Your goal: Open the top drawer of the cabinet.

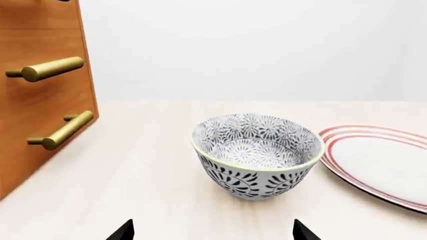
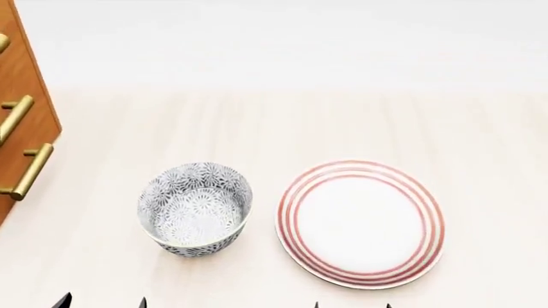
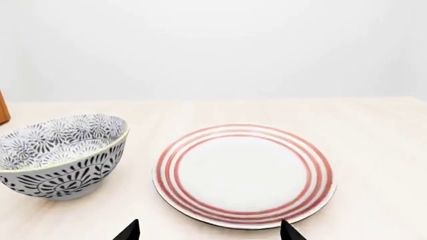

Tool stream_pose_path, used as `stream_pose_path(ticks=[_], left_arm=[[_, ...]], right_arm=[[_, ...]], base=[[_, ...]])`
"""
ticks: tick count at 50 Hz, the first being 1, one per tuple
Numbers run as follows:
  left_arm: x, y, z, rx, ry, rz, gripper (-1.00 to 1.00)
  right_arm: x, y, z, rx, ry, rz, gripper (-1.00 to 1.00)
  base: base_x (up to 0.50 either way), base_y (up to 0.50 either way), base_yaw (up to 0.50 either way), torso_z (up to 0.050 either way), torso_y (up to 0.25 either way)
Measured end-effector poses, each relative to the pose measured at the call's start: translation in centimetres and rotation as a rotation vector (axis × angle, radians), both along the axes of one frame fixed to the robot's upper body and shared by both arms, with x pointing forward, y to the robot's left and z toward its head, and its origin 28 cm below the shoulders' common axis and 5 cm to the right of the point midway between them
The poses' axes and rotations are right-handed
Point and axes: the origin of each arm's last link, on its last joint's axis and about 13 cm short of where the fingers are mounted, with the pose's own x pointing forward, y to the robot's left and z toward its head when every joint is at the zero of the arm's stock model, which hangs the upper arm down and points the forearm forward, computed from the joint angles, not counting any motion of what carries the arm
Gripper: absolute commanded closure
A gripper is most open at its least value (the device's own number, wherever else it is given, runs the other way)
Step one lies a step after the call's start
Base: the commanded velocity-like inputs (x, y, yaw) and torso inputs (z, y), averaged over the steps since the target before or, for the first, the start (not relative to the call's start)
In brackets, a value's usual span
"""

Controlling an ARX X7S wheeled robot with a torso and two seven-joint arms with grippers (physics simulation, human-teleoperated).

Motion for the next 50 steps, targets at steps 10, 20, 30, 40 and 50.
stream_pose_path(ticks=[10, 20, 30, 40, 50], left_arm=[[0.00, -0.03, -0.04, 0.003, 0.001, 0.001, -1.00], [0.04, -0.05, -0.06, 0.005, 0.001, 0.001, -1.00], [0.02, -0.05, -0.11, 0.006, 0.003, 0.001, -1.00], [-0.03, -0.17, -0.16, 0.002, 0.005, -0.002, -1.00], [-0.03, -0.10, -0.15, 0.003, 0.005, 0.000, -1.00]], right_arm=[[0.03, 0.00, -0.07, -0.001, 0.003, 0.001, -1.00], [0.09, -0.01, -0.12, -0.001, 0.002, 0.000, -1.00], [0.06, 0.01, -0.20, -0.005, 0.003, 0.001, -1.00], [-0.03, 0.01, -0.30, -0.019, -0.008, 0.003, -1.00], [-0.14, 0.16, -0.37, -0.028, -0.010, 0.010, -1.00]], base=[[0.50, 0.00, 0.00, 0.000, 0.000], [0.50, 0.00, 0.00, 0.000, 0.000], [0.48, 0.00, 0.00, 0.000, 0.000], [0.00, 0.25, 0.00, 0.000, 0.000], [0.00, 0.50, 0.00, 0.000, 0.000]])
